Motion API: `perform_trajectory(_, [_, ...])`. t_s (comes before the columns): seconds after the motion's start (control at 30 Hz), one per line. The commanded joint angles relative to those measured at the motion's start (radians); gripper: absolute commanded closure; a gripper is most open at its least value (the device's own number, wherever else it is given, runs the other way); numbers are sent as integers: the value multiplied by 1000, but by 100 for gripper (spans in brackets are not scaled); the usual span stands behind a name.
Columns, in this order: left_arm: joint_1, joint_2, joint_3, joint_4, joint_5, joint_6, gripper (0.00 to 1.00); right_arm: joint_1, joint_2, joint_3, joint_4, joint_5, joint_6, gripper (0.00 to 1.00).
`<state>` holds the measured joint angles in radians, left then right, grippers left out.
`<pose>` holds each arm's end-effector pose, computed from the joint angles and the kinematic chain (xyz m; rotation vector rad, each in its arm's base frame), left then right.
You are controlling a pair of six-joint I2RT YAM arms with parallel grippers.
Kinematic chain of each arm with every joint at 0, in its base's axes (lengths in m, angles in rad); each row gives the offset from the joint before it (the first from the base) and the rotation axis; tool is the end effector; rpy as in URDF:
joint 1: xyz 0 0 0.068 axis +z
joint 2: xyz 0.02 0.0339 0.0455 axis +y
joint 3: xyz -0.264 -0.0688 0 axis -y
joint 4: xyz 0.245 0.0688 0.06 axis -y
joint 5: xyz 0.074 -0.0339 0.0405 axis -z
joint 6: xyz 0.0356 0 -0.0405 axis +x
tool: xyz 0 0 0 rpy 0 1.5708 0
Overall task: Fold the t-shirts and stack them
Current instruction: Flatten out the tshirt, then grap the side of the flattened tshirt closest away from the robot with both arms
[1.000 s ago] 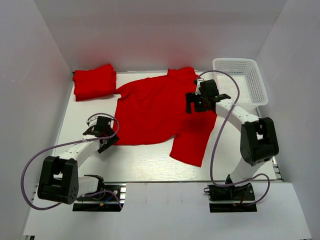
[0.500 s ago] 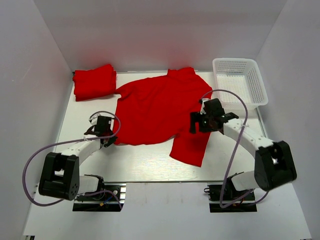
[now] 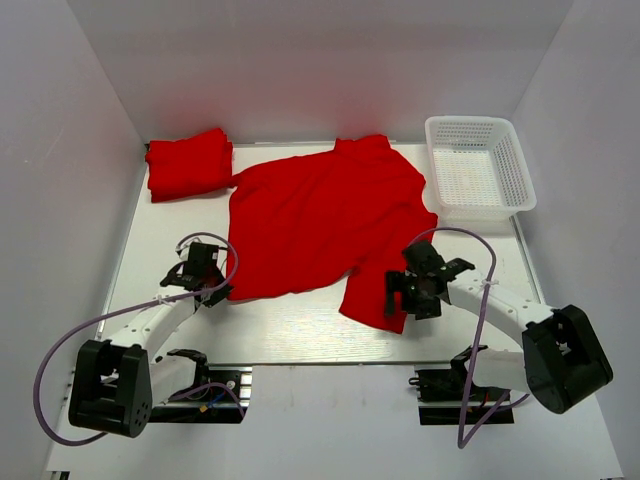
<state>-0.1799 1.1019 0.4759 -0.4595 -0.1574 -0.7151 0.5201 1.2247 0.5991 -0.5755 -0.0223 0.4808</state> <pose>0.1833 -0.0277 0.1575 -0.7467 2.5287 -0.0949 0.1764 0.1020 0.1648 -0.0612 2.8138 0.2800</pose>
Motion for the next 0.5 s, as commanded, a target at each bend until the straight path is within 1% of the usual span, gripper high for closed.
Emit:
perform_trajectory(0.0, [-4, -28, -8, -2, 2, 8, 100, 30, 19, -18, 61, -42, 79, 10])
perform_trajectory(0.13, [-4, -28, -8, -2, -8, 8, 100, 64, 64, -21, 111, -94, 102, 11])
perform_trajectory(0.2, [-4, -39, -8, -2, -8, 8, 100, 78, 70, -33, 111, -97, 119, 15])
perform_trajectory(0.23, [-4, -49, -8, -2, -8, 8, 100, 81, 73, -35, 108, -99, 136, 19])
perform_trajectory(0.27, [-4, -50, -8, -2, -8, 8, 100, 84, 70, -38, 97, -105, 149, 25])
perform_trajectory(0.3, [-4, -50, -8, -2, -8, 8, 100, 95, 68, -44, 94, -107, 156, 34])
perform_trajectory(0.33, [-4, -59, -8, -2, -8, 8, 100, 101, 65, -47, 88, -104, 175, 59])
perform_trajectory(0.37, [-4, -59, -8, -2, -8, 8, 100, 103, 56, -48, 60, -69, 200, 75])
perform_trajectory(0.4, [-4, -59, -8, -2, -8, 8, 100, 106, 52, -51, 48, -48, 214, 87])
perform_trajectory(0.43, [-4, -59, -8, -2, -17, 8, 100, 104, 38, -55, 23, -4, 223, 98])
perform_trajectory(0.47, [-4, -69, -8, -2, -18, 8, 100, 109, 30, -55, 0, 49, 263, 100])
